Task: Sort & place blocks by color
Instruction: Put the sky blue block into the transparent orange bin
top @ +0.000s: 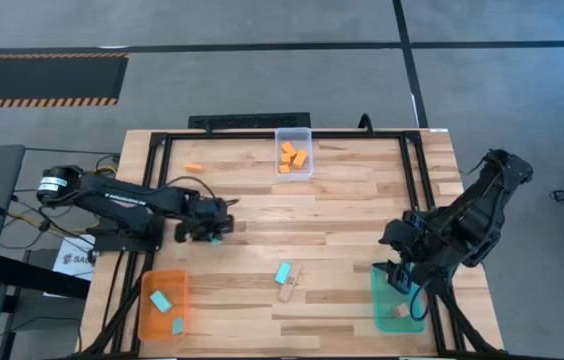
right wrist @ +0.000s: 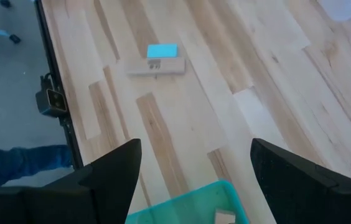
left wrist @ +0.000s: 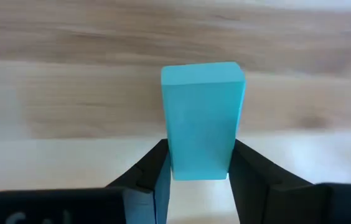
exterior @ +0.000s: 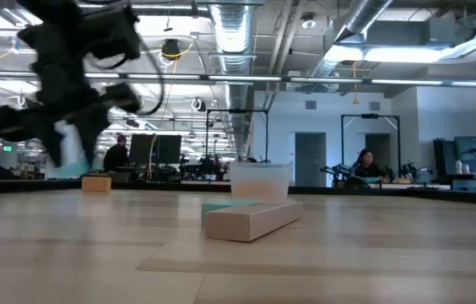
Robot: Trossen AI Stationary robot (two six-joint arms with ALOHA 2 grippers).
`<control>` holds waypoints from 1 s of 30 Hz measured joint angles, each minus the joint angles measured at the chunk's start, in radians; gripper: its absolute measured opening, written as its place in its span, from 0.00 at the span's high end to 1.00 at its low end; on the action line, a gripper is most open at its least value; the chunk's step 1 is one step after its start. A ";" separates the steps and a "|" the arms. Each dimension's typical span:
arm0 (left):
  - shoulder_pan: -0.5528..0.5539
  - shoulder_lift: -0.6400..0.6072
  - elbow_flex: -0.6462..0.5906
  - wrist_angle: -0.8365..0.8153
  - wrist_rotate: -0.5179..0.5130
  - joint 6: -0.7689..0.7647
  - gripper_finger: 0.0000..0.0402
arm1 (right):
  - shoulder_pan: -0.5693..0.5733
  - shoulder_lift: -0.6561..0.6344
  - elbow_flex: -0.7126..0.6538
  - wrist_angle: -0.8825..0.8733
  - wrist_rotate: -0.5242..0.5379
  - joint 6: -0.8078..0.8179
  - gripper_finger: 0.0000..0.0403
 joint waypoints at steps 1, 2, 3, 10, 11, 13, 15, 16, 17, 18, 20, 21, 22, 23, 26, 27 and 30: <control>0.014 0.000 0.024 0.009 0.000 0.027 0.74 | -0.006 0.000 0.000 0.002 0.002 0.000 0.20; 0.028 -0.001 0.048 0.026 -0.007 0.054 0.74 | -0.014 0.000 0.000 0.004 0.007 -0.001 0.20; 0.044 -0.001 0.071 0.048 -0.020 0.079 0.74 | -0.023 0.000 0.000 0.006 0.014 -0.004 0.20; 0.154 -0.002 0.202 0.261 0.073 0.330 0.74 | -0.088 0.000 0.000 0.057 0.017 -0.057 0.20; 0.160 -0.002 0.222 0.257 0.116 0.359 0.74 | -0.095 0.000 0.000 0.068 0.017 -0.066 0.20; 0.155 -0.002 0.265 0.233 0.219 0.414 0.74 | -0.104 0.000 0.000 0.078 0.016 -0.077 0.20; 0.123 -0.003 0.312 0.182 0.316 0.444 0.74 | -0.114 0.000 0.000 0.080 0.010 -0.079 0.20; 0.098 -0.004 0.332 0.141 0.354 0.450 0.74 | -0.117 0.000 0.000 0.079 0.003 -0.080 0.20; 0.069 -0.004 0.352 0.087 0.381 0.453 0.74 | -0.121 0.000 0.000 0.079 -0.003 -0.082 0.20; 0.033 -0.004 0.370 0.026 0.402 0.452 0.74 | -0.123 0.000 0.000 0.079 -0.005 -0.082 0.20; -0.043 -0.004 0.397 -0.088 0.427 0.434 0.74 | -0.129 0.000 0.000 0.079 -0.005 -0.094 0.20; -0.087 -0.004 0.405 -0.149 0.433 0.418 0.74 | -0.131 0.000 0.000 0.079 -0.006 -0.099 0.20; -0.132 -0.004 0.409 -0.208 0.436 0.398 0.74 | -0.134 0.000 0.000 0.079 -0.006 -0.103 0.20; -0.176 -0.004 0.410 -0.267 0.439 0.372 0.74 | -0.136 0.000 0.000 0.079 -0.006 -0.108 0.20; -0.311 -0.004 0.410 -0.421 0.443 0.274 0.74 | -0.150 0.000 0.000 0.081 -0.006 -0.135 0.20; -0.353 -0.004 0.410 -0.461 0.447 0.241 0.74 | -0.156 0.000 0.000 0.081 -0.007 -0.144 0.20; -0.453 -0.004 0.410 -0.540 0.461 0.136 0.74 | -0.174 0.000 0.000 0.081 -0.007 -0.175 0.20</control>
